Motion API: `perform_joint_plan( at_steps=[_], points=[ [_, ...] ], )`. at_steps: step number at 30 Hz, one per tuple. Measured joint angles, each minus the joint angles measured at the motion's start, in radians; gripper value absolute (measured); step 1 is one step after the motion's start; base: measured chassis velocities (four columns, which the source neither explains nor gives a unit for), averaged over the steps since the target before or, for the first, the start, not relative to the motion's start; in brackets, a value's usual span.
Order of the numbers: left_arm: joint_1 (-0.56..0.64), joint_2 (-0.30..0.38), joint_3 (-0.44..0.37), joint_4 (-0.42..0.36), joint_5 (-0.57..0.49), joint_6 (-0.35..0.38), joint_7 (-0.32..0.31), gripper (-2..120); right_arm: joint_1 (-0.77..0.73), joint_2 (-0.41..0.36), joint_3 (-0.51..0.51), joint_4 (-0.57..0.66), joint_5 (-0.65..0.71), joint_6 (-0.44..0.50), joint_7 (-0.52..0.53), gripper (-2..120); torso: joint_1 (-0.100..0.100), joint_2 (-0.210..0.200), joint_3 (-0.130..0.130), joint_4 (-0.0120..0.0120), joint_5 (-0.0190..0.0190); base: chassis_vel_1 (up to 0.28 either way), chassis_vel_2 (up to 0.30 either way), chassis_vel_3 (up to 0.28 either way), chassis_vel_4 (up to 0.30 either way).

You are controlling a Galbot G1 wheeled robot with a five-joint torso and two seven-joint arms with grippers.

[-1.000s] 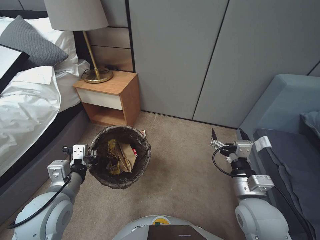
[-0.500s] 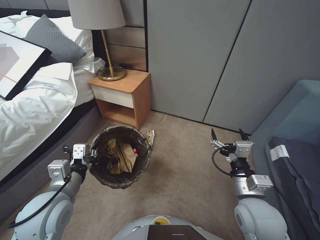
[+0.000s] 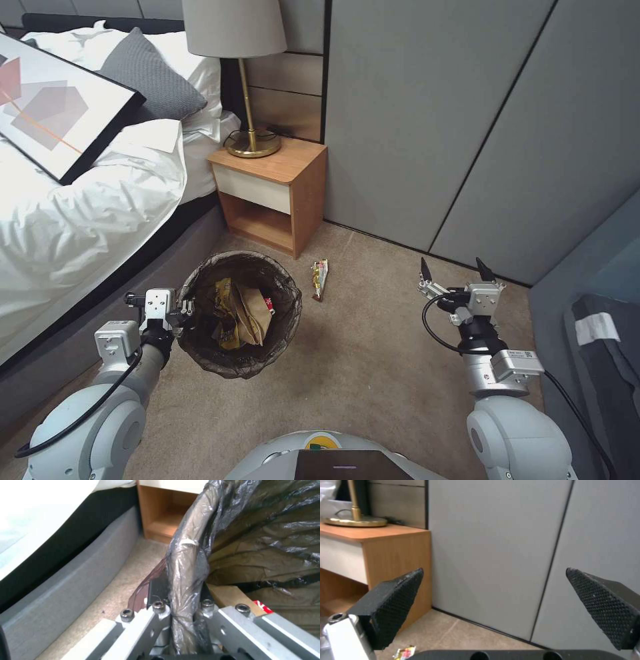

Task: Pick up the trash bin, then pick up the garbage from the floor and place it into the trash bin.

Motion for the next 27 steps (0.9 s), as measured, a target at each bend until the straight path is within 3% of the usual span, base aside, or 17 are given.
perform_joint_plan(
  at_steps=[27],
  points=[
    [0.008, 0.000, 0.005, 0.000, 0.003, -0.001, -0.007, 2, -0.002, 0.000, 0.009, 0.002, 0.006, -0.005, 0.010, 100, 0.000, 0.000, 0.000, 0.0000, 0.0000, 0.057, 0.060, 0.057, 0.061]
  ],
)
